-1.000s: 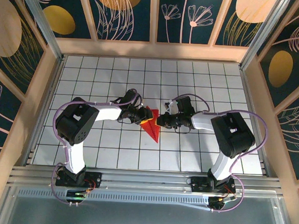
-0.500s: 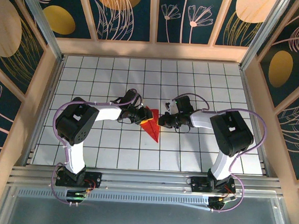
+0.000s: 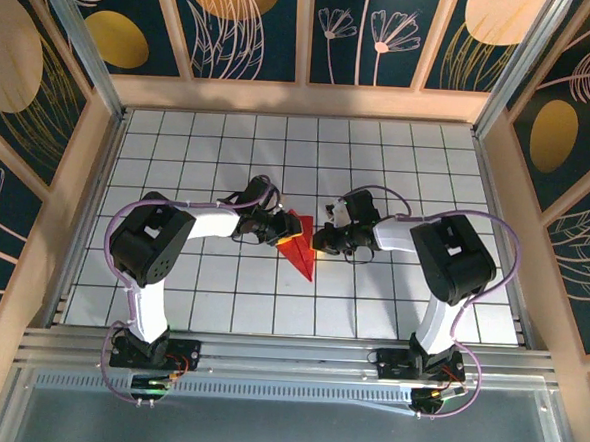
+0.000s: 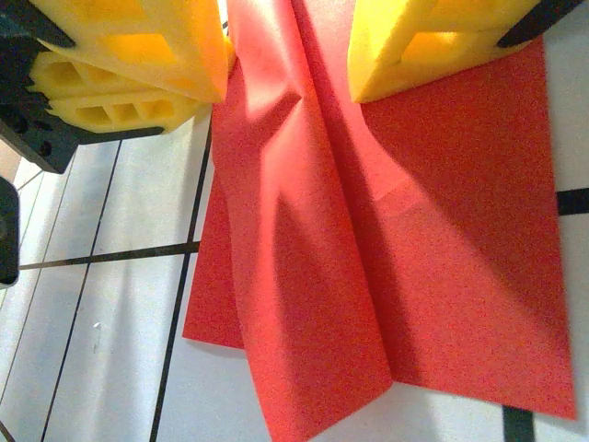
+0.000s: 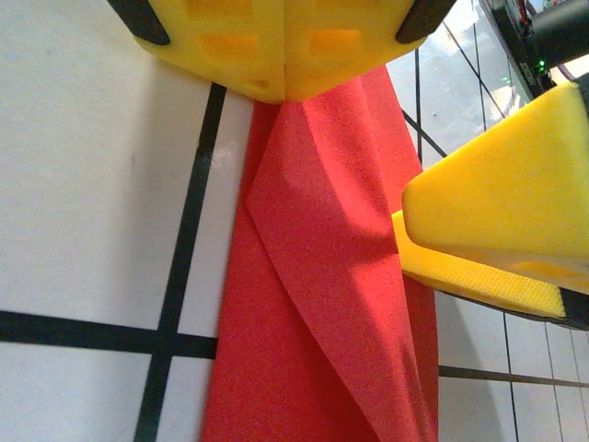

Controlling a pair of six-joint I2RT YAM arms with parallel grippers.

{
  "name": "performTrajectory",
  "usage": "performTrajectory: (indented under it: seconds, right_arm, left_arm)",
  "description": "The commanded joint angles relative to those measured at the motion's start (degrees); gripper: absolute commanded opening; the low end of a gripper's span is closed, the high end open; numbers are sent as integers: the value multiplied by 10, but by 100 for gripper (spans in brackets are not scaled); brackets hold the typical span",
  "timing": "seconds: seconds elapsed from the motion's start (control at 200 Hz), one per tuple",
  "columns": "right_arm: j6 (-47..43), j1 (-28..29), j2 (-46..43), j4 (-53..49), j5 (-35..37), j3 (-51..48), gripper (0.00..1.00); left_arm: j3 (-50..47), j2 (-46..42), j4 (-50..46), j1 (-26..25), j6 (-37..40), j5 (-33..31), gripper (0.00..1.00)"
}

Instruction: Fold a paper plane with a square sheet of paper (fold left side to right side)

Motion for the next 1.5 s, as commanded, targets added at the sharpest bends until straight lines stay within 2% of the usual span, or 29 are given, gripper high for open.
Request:
performTrajectory:
  seconds: [0.0,0.335,0.636,0.686,0.836,0.936,1.136,1.296,1.496]
  right_arm:
    - [-11,9,16,-12,12,15,0]
    - [-16,14,30,-49,50,10,0]
    - [-19,14,36,-62,68,3,0]
    - [-20,14,36,-62,68,3,0]
    - [-23,15,33,-66,71,1,0]
    - [-25,15,32,-71,75,3,0]
    - [-28,15,35,-76,78,6,0]
    - [-30,16,39,-81,79,8,0]
    - [-38,17,40,-91,84,12,0]
  left_arm:
    - [-10,9,-36,-3,9,-28,41]
    - [8,-17,-42,-3,11,-33,44]
    - [51,-71,-79,-3,30,-62,47]
    - [48,-76,-72,-3,29,-58,43]
    - [31,-56,-20,-2,12,5,18]
    - [33,-34,2,-4,10,31,9]
    - [55,16,1,-7,22,52,3]
    - [59,33,-28,-7,38,13,2]
    - [36,50,-24,-7,37,-3,2]
